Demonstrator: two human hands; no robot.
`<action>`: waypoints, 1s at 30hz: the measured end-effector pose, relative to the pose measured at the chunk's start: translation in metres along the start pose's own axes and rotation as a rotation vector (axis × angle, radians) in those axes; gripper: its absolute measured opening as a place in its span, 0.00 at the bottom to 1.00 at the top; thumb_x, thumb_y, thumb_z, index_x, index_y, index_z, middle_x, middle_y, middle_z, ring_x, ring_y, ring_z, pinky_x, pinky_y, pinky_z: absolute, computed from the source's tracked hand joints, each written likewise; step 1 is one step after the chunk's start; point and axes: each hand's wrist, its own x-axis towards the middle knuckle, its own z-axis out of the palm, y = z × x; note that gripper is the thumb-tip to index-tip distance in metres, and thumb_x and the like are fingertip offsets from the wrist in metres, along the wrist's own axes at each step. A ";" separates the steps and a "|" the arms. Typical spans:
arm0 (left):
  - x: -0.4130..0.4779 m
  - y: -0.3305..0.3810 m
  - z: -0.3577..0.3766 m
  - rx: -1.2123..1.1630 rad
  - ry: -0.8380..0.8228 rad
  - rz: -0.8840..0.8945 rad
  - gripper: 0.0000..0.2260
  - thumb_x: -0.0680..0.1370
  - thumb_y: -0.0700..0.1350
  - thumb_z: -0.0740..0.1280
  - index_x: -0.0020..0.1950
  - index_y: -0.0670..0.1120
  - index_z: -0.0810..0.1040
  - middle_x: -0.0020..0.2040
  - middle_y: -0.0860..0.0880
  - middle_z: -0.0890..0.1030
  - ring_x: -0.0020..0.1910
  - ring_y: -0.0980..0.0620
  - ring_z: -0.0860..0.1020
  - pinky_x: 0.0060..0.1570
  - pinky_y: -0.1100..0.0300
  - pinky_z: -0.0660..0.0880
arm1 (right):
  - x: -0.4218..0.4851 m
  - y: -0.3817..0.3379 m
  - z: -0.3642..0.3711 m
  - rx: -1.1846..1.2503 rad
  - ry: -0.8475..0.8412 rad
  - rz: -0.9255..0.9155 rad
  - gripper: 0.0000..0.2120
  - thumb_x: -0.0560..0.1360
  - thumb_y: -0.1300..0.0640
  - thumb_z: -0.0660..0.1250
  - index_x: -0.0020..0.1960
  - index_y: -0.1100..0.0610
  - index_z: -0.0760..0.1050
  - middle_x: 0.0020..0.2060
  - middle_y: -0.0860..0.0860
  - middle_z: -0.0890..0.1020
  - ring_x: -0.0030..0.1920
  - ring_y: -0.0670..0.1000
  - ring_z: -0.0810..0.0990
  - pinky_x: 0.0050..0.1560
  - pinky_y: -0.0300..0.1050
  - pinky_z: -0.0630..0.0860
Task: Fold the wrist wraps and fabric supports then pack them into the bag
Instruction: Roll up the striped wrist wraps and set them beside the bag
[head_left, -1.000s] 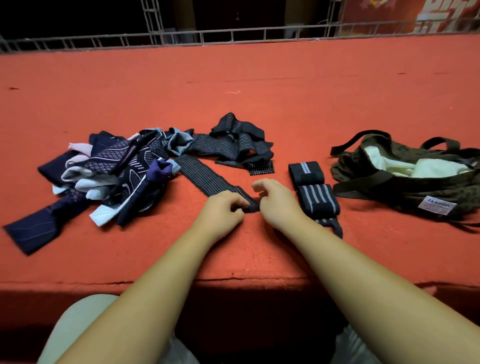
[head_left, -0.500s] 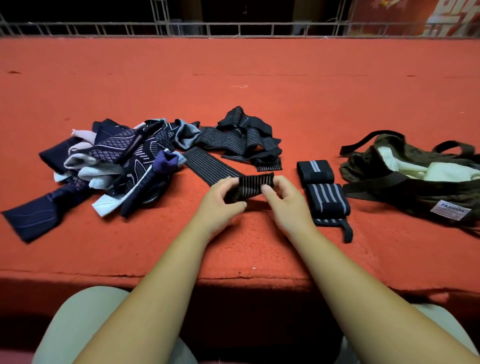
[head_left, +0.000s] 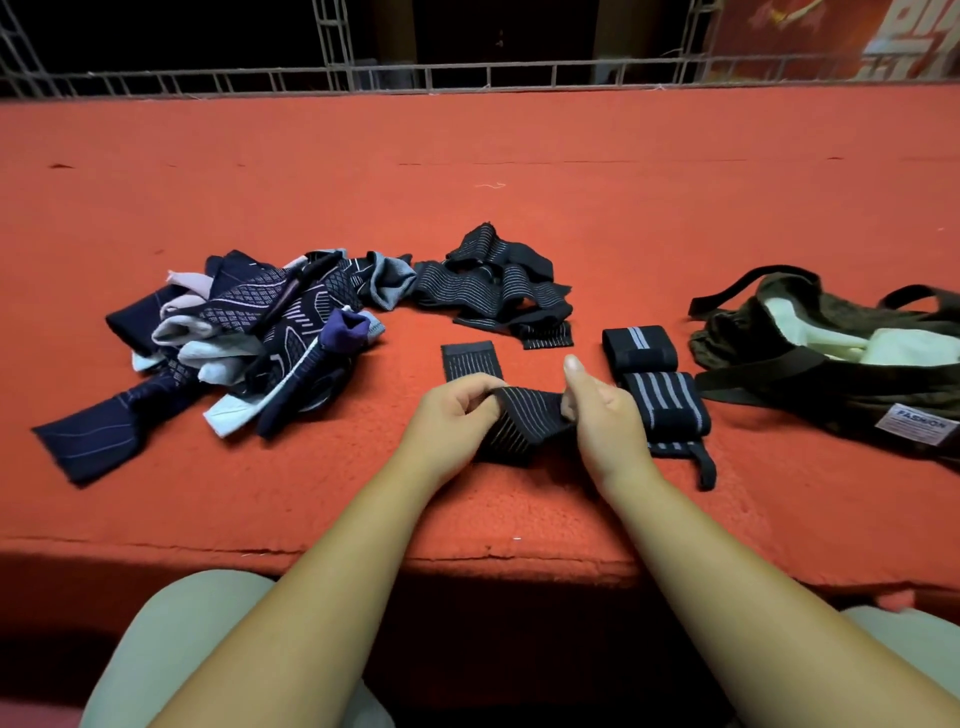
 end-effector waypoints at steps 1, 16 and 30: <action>-0.004 0.004 -0.002 -0.033 -0.069 -0.019 0.07 0.83 0.38 0.70 0.52 0.48 0.86 0.45 0.55 0.86 0.45 0.59 0.80 0.51 0.60 0.76 | -0.002 -0.003 -0.005 0.033 -0.029 0.036 0.31 0.84 0.37 0.59 0.28 0.55 0.64 0.28 0.50 0.67 0.32 0.48 0.66 0.39 0.47 0.63; 0.047 0.017 -0.052 0.309 -0.039 -0.248 0.14 0.78 0.32 0.68 0.52 0.50 0.87 0.42 0.51 0.86 0.31 0.58 0.78 0.36 0.62 0.77 | 0.004 -0.024 -0.016 -0.298 -0.259 0.003 0.23 0.83 0.44 0.68 0.35 0.54 0.67 0.28 0.44 0.66 0.30 0.44 0.65 0.35 0.46 0.64; 0.082 -0.021 -0.033 0.598 -0.017 -0.107 0.24 0.77 0.37 0.70 0.72 0.51 0.80 0.55 0.55 0.83 0.57 0.53 0.80 0.56 0.65 0.68 | 0.038 0.006 0.008 -0.342 -0.225 0.118 0.14 0.80 0.44 0.71 0.64 0.44 0.79 0.57 0.40 0.84 0.56 0.46 0.85 0.62 0.47 0.77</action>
